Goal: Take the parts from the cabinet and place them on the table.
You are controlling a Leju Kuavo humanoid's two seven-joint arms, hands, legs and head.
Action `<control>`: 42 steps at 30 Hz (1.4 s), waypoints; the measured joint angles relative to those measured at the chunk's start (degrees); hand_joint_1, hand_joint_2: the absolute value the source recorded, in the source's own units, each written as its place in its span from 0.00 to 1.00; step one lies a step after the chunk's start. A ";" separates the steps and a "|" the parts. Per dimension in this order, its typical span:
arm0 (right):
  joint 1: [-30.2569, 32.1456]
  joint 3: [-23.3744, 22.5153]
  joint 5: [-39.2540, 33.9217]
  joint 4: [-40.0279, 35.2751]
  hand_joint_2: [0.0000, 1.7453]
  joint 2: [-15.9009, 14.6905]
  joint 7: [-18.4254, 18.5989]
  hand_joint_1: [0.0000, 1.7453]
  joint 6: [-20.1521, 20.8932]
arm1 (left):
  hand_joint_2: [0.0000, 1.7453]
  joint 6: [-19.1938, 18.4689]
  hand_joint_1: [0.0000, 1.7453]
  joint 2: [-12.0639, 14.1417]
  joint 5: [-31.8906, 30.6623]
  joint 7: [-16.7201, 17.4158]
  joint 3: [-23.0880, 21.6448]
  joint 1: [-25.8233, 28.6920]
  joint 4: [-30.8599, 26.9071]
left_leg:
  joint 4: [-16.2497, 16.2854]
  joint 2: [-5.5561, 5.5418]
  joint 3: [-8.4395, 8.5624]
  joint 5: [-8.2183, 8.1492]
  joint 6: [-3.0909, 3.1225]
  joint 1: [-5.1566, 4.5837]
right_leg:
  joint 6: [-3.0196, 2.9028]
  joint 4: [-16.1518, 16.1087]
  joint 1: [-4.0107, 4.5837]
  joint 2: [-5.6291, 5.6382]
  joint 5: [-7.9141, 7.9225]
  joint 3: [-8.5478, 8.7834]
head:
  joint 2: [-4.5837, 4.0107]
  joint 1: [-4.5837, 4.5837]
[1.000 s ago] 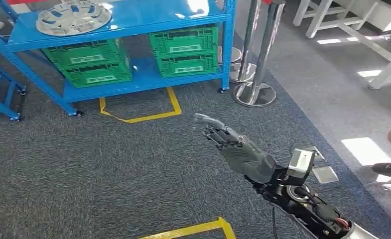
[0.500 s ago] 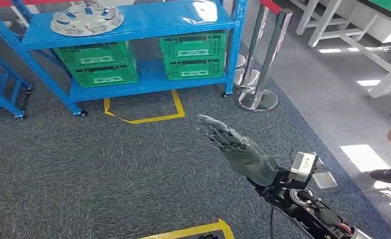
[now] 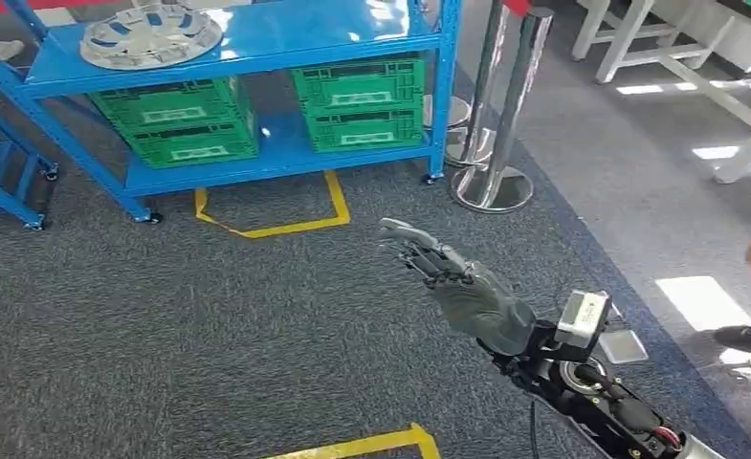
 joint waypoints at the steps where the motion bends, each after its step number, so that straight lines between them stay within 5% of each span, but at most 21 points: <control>1: -0.01 -0.02 0.00 -0.13 0.00 0.00 0.00 0.00 0.00 | 0.00 -0.09 0.00 0.02 0.00 -0.13 -0.24 -0.07 0.00 | -5.47 0.03 2.35 2.88 0.97 -0.61 | -0.01 -0.06 0.15 0.01 -0.02 0.22 | 0.00 -0.05; 2: -0.02 -0.02 0.00 -0.26 0.00 0.00 -0.02 0.00 0.00 | 0.00 -0.07 0.00 0.43 0.00 -0.22 -0.28 -0.10 0.02 | -9.42 0.21 3.91 3.91 2.11 -1.29 | -0.05 -0.09 -0.07 -0.02 -0.06 0.22 | 0.00 0.04; 3: -0.03 0.00 0.00 -0.29 0.00 0.00 -0.02 0.00 0.00 | 0.00 -0.09 0.00 0.46 0.00 -0.22 -0.31 -0.15 0.00 | -10.86 0.68 4.48 3.38 2.44 -1.28 | 0.13 0.07 0.51 -0.01 -0.19 0.04 | 0.00 0.04; 4: 0.06 -0.02 0.00 -0.29 0.00 0.00 0.04 0.00 -0.02 | 0.00 -0.09 0.00 0.46 0.00 -0.39 -0.31 -0.36 0.00 | -11.06 0.74 4.43 3.47 1.97 -1.43 | 0.27 0.00 0.19 -0.06 -0.11 -0.15 | 0.00 0.09; 5: 0.03 -0.02 0.00 -0.29 0.00 -0.02 0.02 0.00 -0.02 | 0.00 -0.13 0.00 0.06 -0.02 -0.42 -0.33 -0.39 -0.04 | -11.63 0.54 4.52 3.74 0.01 -1.16 | -0.56 0.26 0.55 -0.14 -0.80 -0.24 | 0.00 0.09; 6: 0.09 -0.04 0.00 -0.29 0.00 -0.04 -0.02 0.00 -0.02 | 0.00 -0.15 0.00 0.28 -0.02 -0.42 -0.37 -0.26 -0.02 | -11.60 0.51 4.62 3.62 -0.93 -1.17 | -0.93 0.23 0.37 -0.17 -0.54 -0.25 | 0.00 0.15; 7: 0.12 -0.04 0.00 -0.31 0.00 -0.04 -0.02 0.00 0.00 | 0.00 -0.15 0.00 0.28 -0.09 -0.42 -0.46 -0.08 -0.02 | -11.59 0.50 4.67 3.53 -0.07 -1.34 | -0.53 0.14 0.23 -0.16 -0.52 -0.18 | 0.00 0.15; 8: 0.13 -0.02 -0.04 -0.31 0.00 -0.04 -0.02 0.00 0.00 | 0.00 -0.15 0.00 0.41 -0.15 -0.42 -0.59 -0.01 -0.02 | -11.57 0.51 4.65 3.62 0.03 -1.37 | -0.44 0.13 0.22 -0.18 -0.47 -0.10 | 0.00 0.17; 17: 0.44 -0.68 -1.27 -0.18 0.00 -0.04 1.53 0.00 -2.54 | 0.00 -0.13 0.00 0.41 0.46 -0.37 -0.81 -0.07 -0.02 | -11.53 0.50 4.66 3.52 0.40 -1.39 | 0.14 -0.61 0.17 -0.15 -0.17 0.30 | 0.00 0.15; 31: 2.65 -6.62 -6.49 5.97 0.00 -0.13 0.33 0.00 -2.36 | 0.00 -0.07 0.00 0.52 1.05 0.24 -0.87 -0.08 -0.02 | -11.57 0.51 4.72 3.49 0.54 -1.33 | 0.18 -0.66 0.08 -0.14 -0.19 0.31 | 0.00 0.17; 34: 2.80 -7.69 -1.13 6.69 0.00 -0.13 3.27 0.00 -8.42 | 0.00 -0.07 0.00 0.50 1.31 0.20 -0.87 -0.08 -0.02 | -11.59 0.51 4.74 3.49 0.54 -1.29 | 0.18 -0.66 0.10 -0.15 -0.19 0.32 | 0.00 0.15; 35: 2.86 -8.04 1.20 7.21 1.00 -0.15 5.30 0.00 -12.01 | 0.00 -0.07 0.00 0.50 1.40 0.20 -0.87 -0.08 -0.02 | -11.59 0.50 4.74 3.49 0.54 -1.28 | 0.17 -0.66 0.10 -0.15 -0.20 0.32 | 0.00 0.17; 38: 2.16 -10.43 0.82 13.85 1.00 -0.44 11.07 0.00 -20.37 | 0.00 -0.07 0.00 0.41 1.22 0.44 -0.87 -0.08 -0.02 | -11.61 0.50 4.77 3.49 0.54 -1.27 | 0.17 -0.66 0.10 -0.17 -0.21 0.36 | 0.00 0.17; 42: -0.70 -14.64 -1.46 33.31 1.00 -1.59 11.14 0.00 -19.69 | 0.00 -0.09 0.00 0.17 0.77 1.01 -0.90 -0.08 -0.02 | -11.61 0.39 4.75 3.50 0.56 -1.31 | 0.18 -0.68 0.08 -0.26 -0.22 0.40 | 0.00 0.20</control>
